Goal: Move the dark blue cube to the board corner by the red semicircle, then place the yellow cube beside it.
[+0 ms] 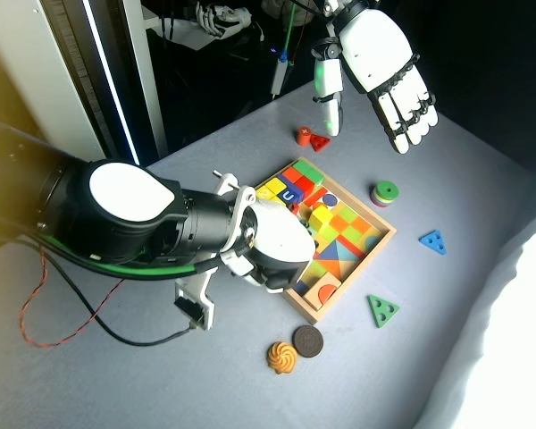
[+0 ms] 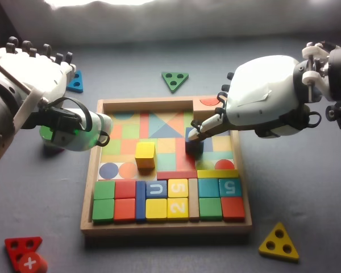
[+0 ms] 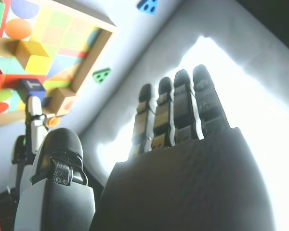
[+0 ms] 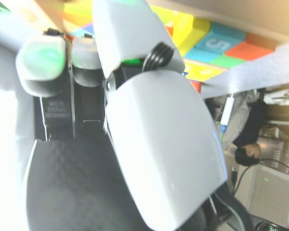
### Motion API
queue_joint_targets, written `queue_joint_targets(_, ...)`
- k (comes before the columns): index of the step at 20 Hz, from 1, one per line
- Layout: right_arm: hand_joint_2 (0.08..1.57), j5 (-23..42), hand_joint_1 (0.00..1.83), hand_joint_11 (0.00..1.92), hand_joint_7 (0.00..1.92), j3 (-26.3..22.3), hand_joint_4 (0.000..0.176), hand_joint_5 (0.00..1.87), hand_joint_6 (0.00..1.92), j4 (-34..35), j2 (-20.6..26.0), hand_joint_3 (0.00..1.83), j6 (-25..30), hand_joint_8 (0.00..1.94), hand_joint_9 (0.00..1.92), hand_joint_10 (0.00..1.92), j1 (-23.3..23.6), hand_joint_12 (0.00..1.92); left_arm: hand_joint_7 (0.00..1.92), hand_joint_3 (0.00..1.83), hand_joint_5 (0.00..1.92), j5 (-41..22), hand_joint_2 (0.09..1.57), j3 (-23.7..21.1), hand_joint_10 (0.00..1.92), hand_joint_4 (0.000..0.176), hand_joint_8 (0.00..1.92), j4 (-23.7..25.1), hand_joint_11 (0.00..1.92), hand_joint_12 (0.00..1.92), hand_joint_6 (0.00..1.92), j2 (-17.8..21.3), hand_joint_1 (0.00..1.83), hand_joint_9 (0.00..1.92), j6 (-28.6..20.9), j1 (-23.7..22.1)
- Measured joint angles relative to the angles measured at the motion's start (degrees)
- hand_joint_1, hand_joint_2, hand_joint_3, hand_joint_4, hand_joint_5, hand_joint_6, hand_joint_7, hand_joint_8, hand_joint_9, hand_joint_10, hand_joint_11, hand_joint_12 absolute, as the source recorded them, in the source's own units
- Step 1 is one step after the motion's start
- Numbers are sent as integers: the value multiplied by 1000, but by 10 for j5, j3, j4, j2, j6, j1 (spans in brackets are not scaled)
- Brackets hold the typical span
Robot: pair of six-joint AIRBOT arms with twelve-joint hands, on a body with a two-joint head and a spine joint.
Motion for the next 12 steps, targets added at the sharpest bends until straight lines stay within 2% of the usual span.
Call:
queue_joint_targets(6,1148,2,1741,1267,1060,4,0,395,2,0,9,0,-10,1941,1173,1921,0,1921,65,0,112,0,1253,0,3,0,3,0,2,1,7,0,68,41,0,0)
queue_joint_targets(12,1154,3,1744,1218,1032,9,0,371,5,1,17,3,-16,1941,1114,1921,-4,1921,71,0,117,0,1247,0,0,0,0,0,0,0,2,0,73,40,0,-2)
